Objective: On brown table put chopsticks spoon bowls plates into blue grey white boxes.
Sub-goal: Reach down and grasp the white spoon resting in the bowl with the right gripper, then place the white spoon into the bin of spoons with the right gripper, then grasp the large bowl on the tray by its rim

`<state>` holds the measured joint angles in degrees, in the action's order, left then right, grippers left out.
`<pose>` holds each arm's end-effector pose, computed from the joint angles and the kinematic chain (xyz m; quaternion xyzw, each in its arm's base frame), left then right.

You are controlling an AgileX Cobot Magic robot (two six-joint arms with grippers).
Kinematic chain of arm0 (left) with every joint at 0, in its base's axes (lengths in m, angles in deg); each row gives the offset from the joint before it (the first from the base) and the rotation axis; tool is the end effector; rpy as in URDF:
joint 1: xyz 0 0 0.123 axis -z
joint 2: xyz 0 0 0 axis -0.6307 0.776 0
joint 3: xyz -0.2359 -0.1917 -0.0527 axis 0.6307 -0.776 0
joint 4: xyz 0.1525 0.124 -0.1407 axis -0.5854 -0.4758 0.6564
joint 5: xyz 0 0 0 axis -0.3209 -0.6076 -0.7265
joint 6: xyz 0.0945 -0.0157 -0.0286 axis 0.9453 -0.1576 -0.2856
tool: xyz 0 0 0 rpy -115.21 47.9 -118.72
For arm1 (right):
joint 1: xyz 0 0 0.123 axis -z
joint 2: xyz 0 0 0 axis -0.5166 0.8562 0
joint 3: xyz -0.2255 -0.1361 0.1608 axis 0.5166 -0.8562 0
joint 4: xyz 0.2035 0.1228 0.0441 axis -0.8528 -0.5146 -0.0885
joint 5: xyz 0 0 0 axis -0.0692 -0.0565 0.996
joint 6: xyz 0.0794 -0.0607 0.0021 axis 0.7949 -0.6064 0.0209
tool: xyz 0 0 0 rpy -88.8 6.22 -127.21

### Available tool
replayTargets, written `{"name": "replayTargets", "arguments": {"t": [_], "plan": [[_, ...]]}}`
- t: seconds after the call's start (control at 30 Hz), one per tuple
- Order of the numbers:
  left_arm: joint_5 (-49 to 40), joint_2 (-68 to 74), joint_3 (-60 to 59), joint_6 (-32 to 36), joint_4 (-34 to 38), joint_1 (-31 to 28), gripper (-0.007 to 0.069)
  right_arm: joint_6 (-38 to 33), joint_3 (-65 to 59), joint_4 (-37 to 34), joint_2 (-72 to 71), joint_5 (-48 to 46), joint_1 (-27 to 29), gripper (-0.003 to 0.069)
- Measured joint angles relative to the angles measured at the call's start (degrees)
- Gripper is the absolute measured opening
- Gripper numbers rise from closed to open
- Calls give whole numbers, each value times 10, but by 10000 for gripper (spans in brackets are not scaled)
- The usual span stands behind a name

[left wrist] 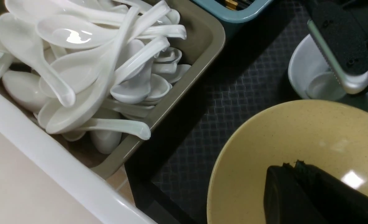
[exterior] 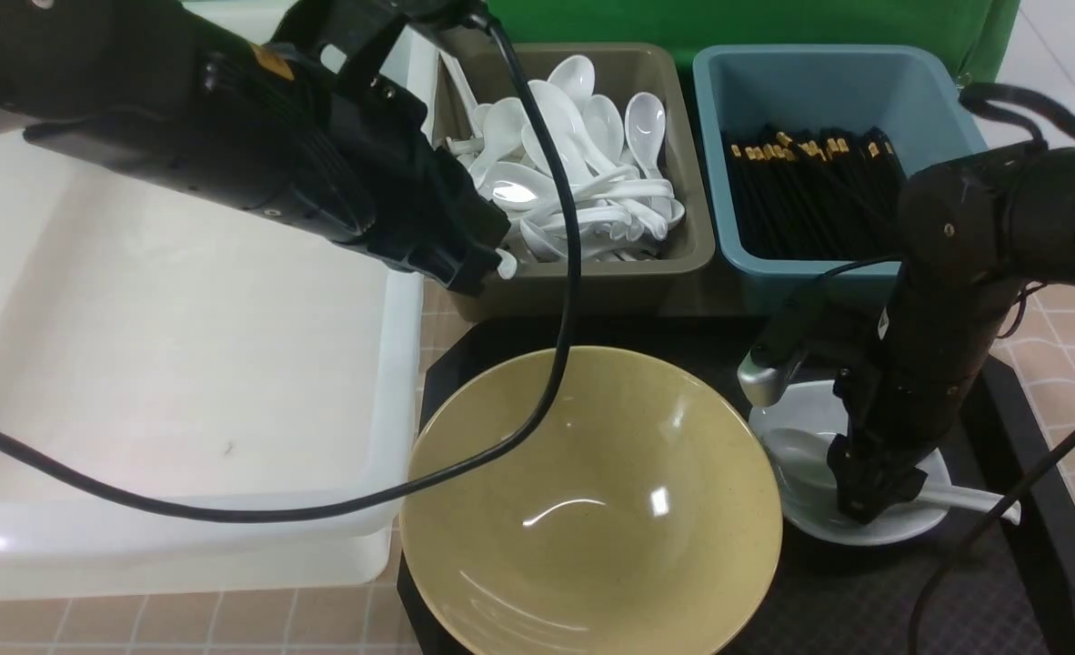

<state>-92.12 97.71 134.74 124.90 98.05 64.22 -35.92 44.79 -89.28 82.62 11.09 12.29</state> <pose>0.2577 -0.1515 0.3690 0.3920 0.8295 -0.1504 0.3683 0.3220 0.1097 0.1940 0.4501 -0.8930 -0.0002 0.0008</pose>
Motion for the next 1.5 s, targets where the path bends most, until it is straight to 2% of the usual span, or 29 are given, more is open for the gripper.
{"name": "replayTargets", "arguments": {"t": [0.07, 0.1, 0.13, 0.27, 0.4, 0.47, 0.5, 0.57, 0.67, 0.77, 0.8, 0.83, 0.93, 1.0, 1.07, 1.1, 1.23, 1.3, 1.4, 1.5], "plan": [[0, 6, 0, 1, 0, 0, 1, 4, 4, 0, 2, -1, -1, 344], [0, 7, 0, 1, 0, 0, 1, 4, 5, 0, 2, -2, -1, 333], [0, 8, 0, 1, -1, 0, 1, 5, 12, 0, 4, -14, -1, 272], [0, 8, 0, -8, -22, 0, 1, 16, 43, 0, -1, -42, -1, 275], [0, 8, 1, -52, -54, -15, 1, 35, 95, 5, -26, -56, -1, 275], [0, 8, 2, -81, -64, -39, 1, 48, 131, 7, -41, -56, -1, 275], [0, 7, 4, -103, -67, -75, 1, 60, 173, 6, -48, -49, -1, 275], [0, 6, 5, -110, -67, -95, 1, 66, 202, 0, -49, -35, -1, 275], [4, -3, 5, -121, -50, -157, 1, 80, 273, -79, -35, 77, -1, 275], [4, -10, 5, -121, -38, -180, 1, 81, 309, -184, -3, 201, -2, 275], [4, -11, 5, -121, -38, -182, 1, 81, 311, -191, -3, 210, -2, 275], [1, -13, 5, -121, -38, -184, 1, 78, 326, -231, 18, 261, -6, 275], [-3, -17, 5, -121, -35, -184, 1, 66, 367, -261, 74, 355, -17, 275], [-5, -18, 5, -119, -25, -184, 1, 62, 406, -266, 114, 378, -26, 276], [-5, -18, 5, -114, -10, -184, 1, 61, 441, -268, 145, 382, -32, 307], [-5, -18, 5, -107, -2, -184, 1, 60, 463, -269, 162, 380, -35, 344], [-5, -14, 5, -88, 33, -183, 1, 60, 537, -271, 199, 329, -36, 552], [-4, -9, 6, -85, 38, -177, 4, 62, 565, -271, 199, 281, -33, 617], [-19, 5, 16, -79, 34, -153, 12, 68, 603, -266, 186, 188, -26, 644], [-61, 32, 53, -76, 21, -116, 57, 74, 630, -257, 169, 77, -18, 621]]}}
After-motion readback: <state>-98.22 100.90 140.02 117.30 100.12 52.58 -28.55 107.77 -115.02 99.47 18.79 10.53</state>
